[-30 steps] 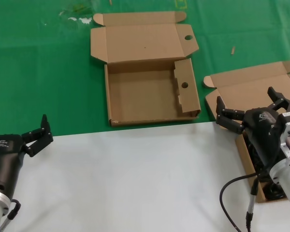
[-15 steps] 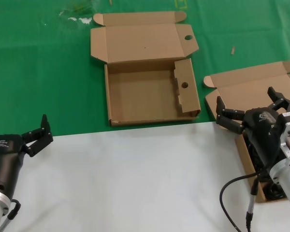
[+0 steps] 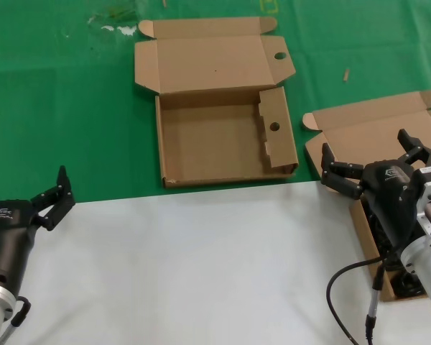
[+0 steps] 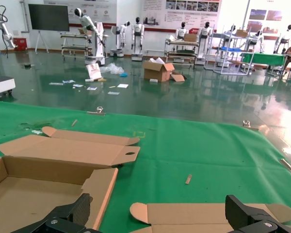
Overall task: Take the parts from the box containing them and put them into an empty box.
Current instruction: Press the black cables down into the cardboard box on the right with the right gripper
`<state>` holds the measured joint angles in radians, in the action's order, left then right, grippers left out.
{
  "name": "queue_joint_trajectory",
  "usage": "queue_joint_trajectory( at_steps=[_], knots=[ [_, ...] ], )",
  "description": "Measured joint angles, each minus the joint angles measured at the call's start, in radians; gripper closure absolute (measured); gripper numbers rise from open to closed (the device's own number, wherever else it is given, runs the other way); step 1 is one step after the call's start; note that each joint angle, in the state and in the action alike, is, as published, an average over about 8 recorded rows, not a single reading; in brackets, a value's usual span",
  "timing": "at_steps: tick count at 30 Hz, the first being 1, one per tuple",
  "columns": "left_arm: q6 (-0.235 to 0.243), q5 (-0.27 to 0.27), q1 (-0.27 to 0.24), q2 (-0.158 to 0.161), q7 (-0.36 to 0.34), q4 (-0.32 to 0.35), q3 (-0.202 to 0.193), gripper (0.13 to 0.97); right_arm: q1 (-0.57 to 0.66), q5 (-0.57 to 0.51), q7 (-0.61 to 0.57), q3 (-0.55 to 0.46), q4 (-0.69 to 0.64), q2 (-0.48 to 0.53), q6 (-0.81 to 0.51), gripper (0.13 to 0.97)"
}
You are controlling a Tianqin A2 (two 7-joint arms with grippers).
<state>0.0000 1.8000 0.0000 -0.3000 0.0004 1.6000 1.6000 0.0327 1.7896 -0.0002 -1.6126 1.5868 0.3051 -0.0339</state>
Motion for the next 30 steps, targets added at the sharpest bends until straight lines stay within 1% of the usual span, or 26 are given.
queue_joint_trajectory(
  at_steps=[2, 7, 10, 14, 16, 18, 22, 23, 24, 27, 30],
  knots=[
    [0.0, 0.0, 0.0, 0.0, 0.0, 0.0, 0.0, 0.278, 0.0, 0.0, 0.0, 0.0, 0.0, 0.0, 0.0, 0.129],
    [0.0, 0.0, 0.0, 0.0, 0.0, 0.0, 0.0, 0.386, 0.001, 0.002, -0.01, 0.008, -0.005, -0.005, -0.008, 0.129],
    [0.0, 0.0, 0.0, 0.0, 0.0, 0.0, 0.0, 0.45, 0.009, 0.016, -0.101, 0.068, -0.036, -0.042, -0.067, 0.129],
    [0.0, 0.0, 0.0, 0.0, 0.0, 0.0, 0.0, 0.45, 0.022, 0.048, -0.268, 0.177, -0.087, -0.102, -0.178, 0.129],
    [0.0, 0.0, 0.0, 0.0, 0.0, 0.0, 0.0, 0.505, 0.023, 0.059, -0.324, 0.211, -0.097, -0.113, -0.215, 0.129],
    [0.0, 0.0, 0.0, 0.0, 0.0, 0.0, 0.0, 0.559, 0.018, 0.064, -0.343, 0.224, -0.095, -0.106, -0.234, 0.129],
    [0.0, 0.0, 0.0, 0.0, 0.0, 0.0, 0.0, 0.668, -0.004, 0.053, -0.332, 0.217, -0.07, -0.058, -0.247, 0.129],
    [0.0, 0.0, 0.0, 0.0, 0.0, 0.0, 0.0, 0.668, -0.012, 0.046, -0.32, 0.209, -0.06, -0.04, -0.248, 0.129],
    [0.0, 0.0, 0.0, 0.0, 0.0, 0.0, 0.0, 0.688, -0.021, 0.036, -0.304, 0.2, -0.048, -0.017, -0.248, 0.129],
    [0.0, 0.0, 0.0, 0.0, 0.0, 0.0, 0.0, 0.749, -0.052, -0.012, -0.233, 0.166, -0.006, 0.064, -0.253, 0.129],
    [0.0, 0.0, 0.0, 0.0, -0.001, 0.0, 0.0, 0.811, -0.09, -0.087, -0.13, 0.136, 0.049, 0.169, -0.278, 0.129]
  ],
)
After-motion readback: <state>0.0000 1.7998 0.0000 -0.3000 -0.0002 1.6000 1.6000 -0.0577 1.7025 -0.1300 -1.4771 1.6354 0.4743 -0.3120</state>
